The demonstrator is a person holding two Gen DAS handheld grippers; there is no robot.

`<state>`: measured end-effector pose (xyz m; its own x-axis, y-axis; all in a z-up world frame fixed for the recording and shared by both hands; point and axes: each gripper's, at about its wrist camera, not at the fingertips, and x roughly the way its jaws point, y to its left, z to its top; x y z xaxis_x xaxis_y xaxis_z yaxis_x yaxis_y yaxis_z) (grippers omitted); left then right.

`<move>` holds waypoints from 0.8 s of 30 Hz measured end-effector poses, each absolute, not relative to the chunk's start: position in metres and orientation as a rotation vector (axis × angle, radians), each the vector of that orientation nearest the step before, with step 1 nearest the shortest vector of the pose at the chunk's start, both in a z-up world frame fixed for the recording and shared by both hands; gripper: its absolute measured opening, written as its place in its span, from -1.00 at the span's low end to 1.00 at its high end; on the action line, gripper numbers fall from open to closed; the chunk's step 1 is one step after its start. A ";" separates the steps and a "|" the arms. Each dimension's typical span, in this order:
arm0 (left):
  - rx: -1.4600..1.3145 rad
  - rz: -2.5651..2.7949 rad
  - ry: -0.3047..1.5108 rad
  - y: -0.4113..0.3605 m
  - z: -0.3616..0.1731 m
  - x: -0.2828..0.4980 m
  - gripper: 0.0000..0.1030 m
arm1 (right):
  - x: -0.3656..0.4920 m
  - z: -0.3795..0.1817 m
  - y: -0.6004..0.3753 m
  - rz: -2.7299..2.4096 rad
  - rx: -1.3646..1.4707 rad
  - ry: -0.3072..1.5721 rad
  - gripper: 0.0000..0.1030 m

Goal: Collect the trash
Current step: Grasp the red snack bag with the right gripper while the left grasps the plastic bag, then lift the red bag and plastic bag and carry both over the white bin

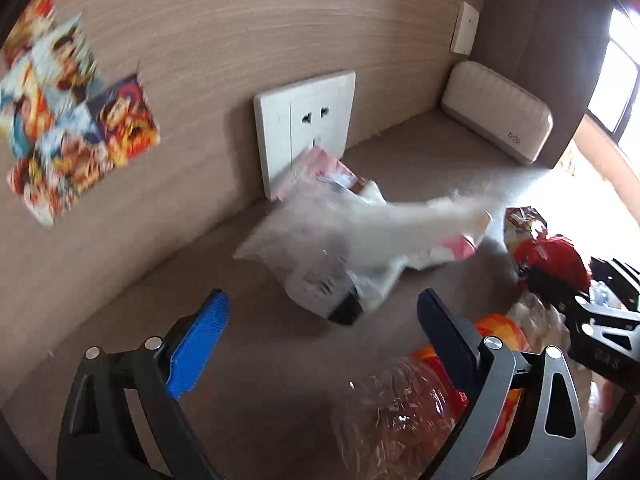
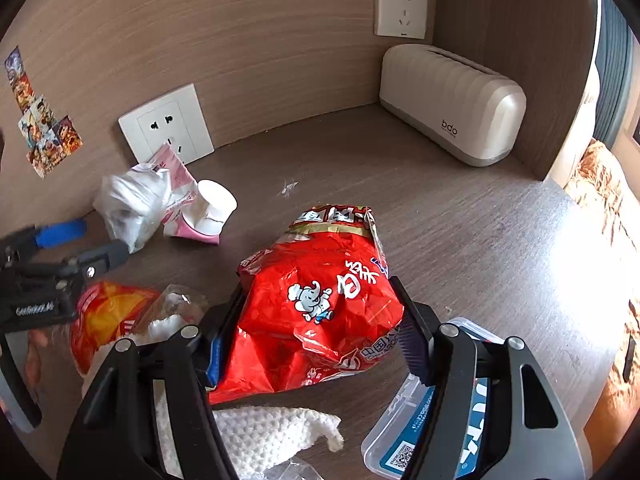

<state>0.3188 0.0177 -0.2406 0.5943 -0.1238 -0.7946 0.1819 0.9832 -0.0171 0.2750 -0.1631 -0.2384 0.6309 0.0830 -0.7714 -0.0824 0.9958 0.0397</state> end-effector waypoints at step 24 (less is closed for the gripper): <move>0.065 -0.212 0.856 0.016 -0.208 0.326 -0.18 | 0.258 -0.215 -0.171 0.127 0.012 0.788 0.30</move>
